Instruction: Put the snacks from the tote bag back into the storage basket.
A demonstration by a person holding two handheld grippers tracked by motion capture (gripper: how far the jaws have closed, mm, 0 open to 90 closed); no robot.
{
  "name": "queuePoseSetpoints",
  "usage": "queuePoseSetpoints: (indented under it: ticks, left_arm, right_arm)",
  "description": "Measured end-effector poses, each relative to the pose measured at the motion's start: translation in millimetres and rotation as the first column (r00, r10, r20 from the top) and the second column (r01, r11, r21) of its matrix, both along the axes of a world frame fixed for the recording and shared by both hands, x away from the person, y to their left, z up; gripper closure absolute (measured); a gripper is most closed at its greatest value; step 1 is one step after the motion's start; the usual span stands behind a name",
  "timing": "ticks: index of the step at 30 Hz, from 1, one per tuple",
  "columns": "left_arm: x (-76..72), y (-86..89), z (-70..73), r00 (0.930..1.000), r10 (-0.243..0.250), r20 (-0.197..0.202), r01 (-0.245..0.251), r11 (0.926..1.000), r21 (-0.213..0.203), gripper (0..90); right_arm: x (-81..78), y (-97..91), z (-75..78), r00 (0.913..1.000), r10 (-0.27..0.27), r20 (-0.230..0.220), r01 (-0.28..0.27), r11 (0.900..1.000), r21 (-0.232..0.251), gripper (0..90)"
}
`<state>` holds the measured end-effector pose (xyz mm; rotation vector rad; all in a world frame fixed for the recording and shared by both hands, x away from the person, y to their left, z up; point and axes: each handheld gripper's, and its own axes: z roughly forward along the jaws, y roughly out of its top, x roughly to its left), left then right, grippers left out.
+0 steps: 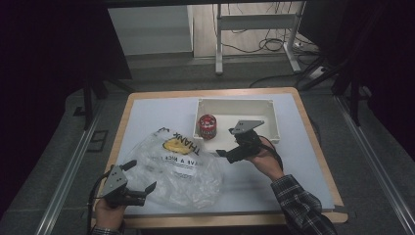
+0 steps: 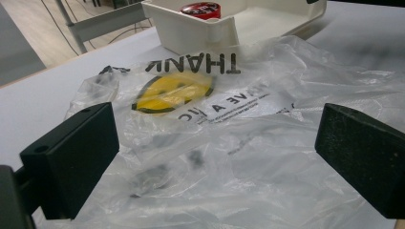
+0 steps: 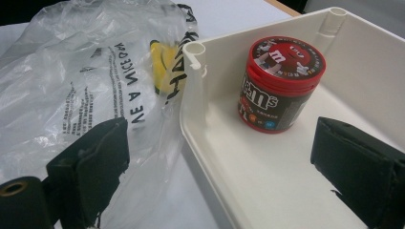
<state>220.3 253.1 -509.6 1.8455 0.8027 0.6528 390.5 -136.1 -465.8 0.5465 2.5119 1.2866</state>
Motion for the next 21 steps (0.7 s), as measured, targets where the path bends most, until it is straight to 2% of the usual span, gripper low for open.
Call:
queuePoseSetpoints:
  ticks: [14, 21]
  left_arm:
    - [0.0, -0.3, 0.1, 1.0000, 0.000, 0.001, 0.000, 1.0000, 0.000, 1.0]
    - [0.0, -0.3, 0.1, 1.0000, 0.001, 0.001, -0.001, 1.0000, 0.002, 1.0]
  right_arm:
    - [-12.3, -15.9, 3.8, 0.9995, -0.022, 0.021, 0.022, 0.9995, 0.025, 6.1]
    - [-18.3, -21.2, 2.8, 0.9992, -0.026, 0.030, 0.025, 0.9994, 0.022, 6.1]
